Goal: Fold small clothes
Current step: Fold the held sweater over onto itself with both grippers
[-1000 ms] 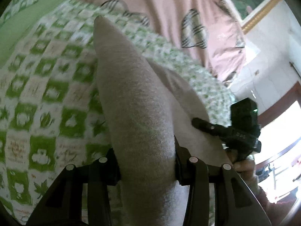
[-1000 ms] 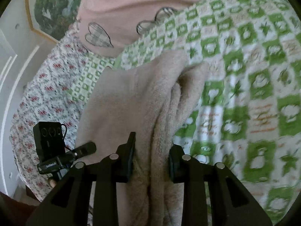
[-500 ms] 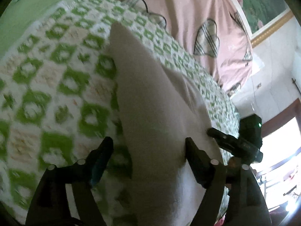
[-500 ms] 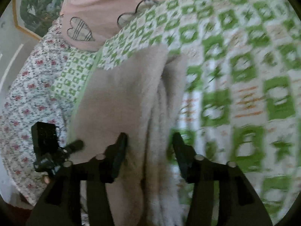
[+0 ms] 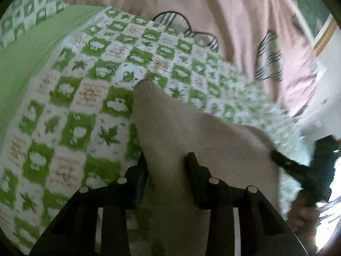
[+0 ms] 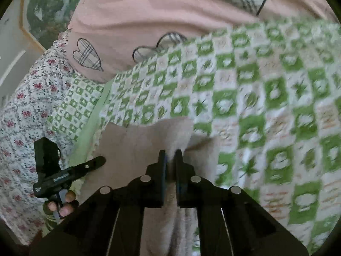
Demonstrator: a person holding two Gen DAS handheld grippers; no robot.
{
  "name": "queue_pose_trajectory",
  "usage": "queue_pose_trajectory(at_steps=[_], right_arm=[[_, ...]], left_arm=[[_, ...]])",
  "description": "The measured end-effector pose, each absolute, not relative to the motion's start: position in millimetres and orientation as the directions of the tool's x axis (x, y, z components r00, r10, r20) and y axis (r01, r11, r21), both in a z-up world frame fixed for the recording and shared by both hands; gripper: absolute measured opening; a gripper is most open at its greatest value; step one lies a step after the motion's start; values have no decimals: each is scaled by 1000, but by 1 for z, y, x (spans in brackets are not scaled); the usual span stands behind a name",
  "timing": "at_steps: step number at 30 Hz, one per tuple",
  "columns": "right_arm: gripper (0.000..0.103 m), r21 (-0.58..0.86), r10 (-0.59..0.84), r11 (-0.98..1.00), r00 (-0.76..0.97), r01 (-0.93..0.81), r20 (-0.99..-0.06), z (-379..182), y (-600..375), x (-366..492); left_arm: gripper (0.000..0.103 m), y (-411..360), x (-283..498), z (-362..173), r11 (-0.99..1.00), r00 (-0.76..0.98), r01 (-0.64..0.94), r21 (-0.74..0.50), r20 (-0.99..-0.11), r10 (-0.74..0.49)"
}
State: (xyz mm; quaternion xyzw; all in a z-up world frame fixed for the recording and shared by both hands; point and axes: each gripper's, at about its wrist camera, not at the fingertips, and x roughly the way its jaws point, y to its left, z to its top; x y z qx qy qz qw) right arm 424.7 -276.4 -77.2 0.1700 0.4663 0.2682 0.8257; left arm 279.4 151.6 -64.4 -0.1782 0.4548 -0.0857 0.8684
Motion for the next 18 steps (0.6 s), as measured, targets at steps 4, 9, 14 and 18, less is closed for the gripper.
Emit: queue_pose_trajectory(at_steps=[4,9,14,18], right_arm=[[8,514,566,824,380,-239,-732,-103,-275,429],[15,562,599,798,392,-217,-698,-85,-291,410],[21,569,620,783,391,-253,-680,-64,-305,358],[29,578,635,771,369,-267,-678,-61,-317,305]], left_arm=[[36,148,288,-72,938,558,-34,-345,-785,-269],[38,154,249,-47,943,593,-15,-332,-762,-259],[46,154,163,-24,940,640,78,-332,-707,-303],[50,144,100,-32,932,624,129,-340,-702,-343]])
